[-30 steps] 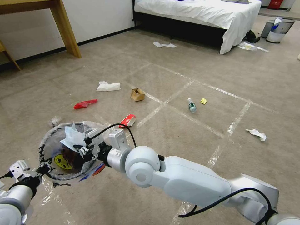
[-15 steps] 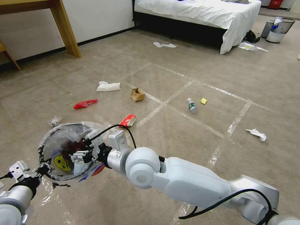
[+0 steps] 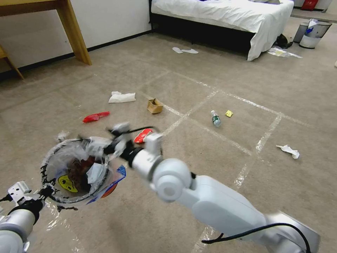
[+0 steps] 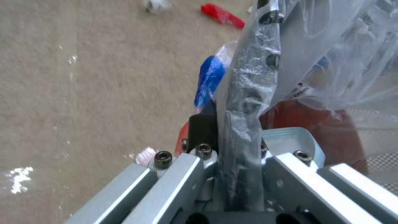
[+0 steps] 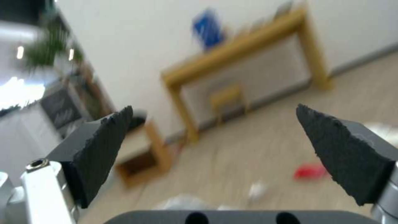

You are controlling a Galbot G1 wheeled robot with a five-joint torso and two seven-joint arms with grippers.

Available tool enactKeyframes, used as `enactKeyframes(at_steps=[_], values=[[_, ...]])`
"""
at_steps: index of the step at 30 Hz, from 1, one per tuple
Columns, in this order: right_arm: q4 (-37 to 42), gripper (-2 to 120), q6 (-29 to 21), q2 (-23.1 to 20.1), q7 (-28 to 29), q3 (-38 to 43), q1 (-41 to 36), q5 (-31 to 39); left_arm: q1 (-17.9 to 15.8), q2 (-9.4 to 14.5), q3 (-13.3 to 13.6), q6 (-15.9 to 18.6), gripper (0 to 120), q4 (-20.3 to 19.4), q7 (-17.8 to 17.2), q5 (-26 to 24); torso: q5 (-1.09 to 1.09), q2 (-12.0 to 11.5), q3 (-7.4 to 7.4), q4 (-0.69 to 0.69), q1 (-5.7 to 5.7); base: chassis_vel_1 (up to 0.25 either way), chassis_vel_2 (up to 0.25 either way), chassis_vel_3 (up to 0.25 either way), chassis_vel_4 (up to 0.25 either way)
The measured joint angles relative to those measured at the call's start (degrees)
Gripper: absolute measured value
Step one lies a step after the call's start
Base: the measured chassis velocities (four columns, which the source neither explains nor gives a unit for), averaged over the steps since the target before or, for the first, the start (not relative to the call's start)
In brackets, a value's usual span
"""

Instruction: Pick up the trash bin and place the garbage on the floor into it.

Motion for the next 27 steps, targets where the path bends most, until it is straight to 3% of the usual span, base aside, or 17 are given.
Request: enactKeyframes(at_steps=[5, 7, 10, 12, 18, 27], values=[[2.7, 100, 4.5, -5.1, -2.1, 8.5, -6.1, -5.0, 0.1, 0.0, -1.0, -0.1, 0, 0.1, 0.1, 0.3, 0.00, 0.0, 0.00, 0.01, 0.00, 0.000, 0.000, 0.000, 0.000], [3.4, 100, 10.0, -9.5, -5.3, 16.2, -13.5, -11.9, 0.1, -0.3, -1.3, -0.3, 0, 0.2, 0.1, 0.7, 0.00, 0.0, 0.00, -0.01, 0.00, 0.000, 0.000, 0.000, 0.000], [4.0, 100, 12.5, -10.9, -6.7, 20.3, -17.6, -15.0, 0.1, -0.6, -1.4, -0.3, 0, 0.3, 0.2, 1.0, 0.01, 0.0, 0.00, -0.01, 0.00, 0.000, 0.000, 0.000, 0.000], [6.6, 100, 14.9, -12.2, -7.8, 28.0, -24.6, -18.6, 0.1, -1.3, -1.6, -0.5, 0, 0.3, 0.3, 1.2, 0.00, 0.0, -0.01, -0.01, -0.01, 0.000, 0.000, 0.000, 0.000], [10.8, 100, 17.7, -10.0, -7.9, 40.0, -36.9, -23.9, 0.3, -2.7, -1.6, -1.0, 0, -0.7, 0.5, 2.1, 0.00, 0.0, -0.01, 0.00, -0.01, 0.000, 0.000, 0.000, 0.000], [9.7, 100, 21.3, -4.6, -9.0, 44.1, -45.5, -30.5, 0.6, -3.9, -2.0, -1.2, 0, -1.8, 0.6, 2.7, -0.02, 0.0, -0.01, 0.00, -0.01, 0.000, 0.000, 0.000, 0.000]])
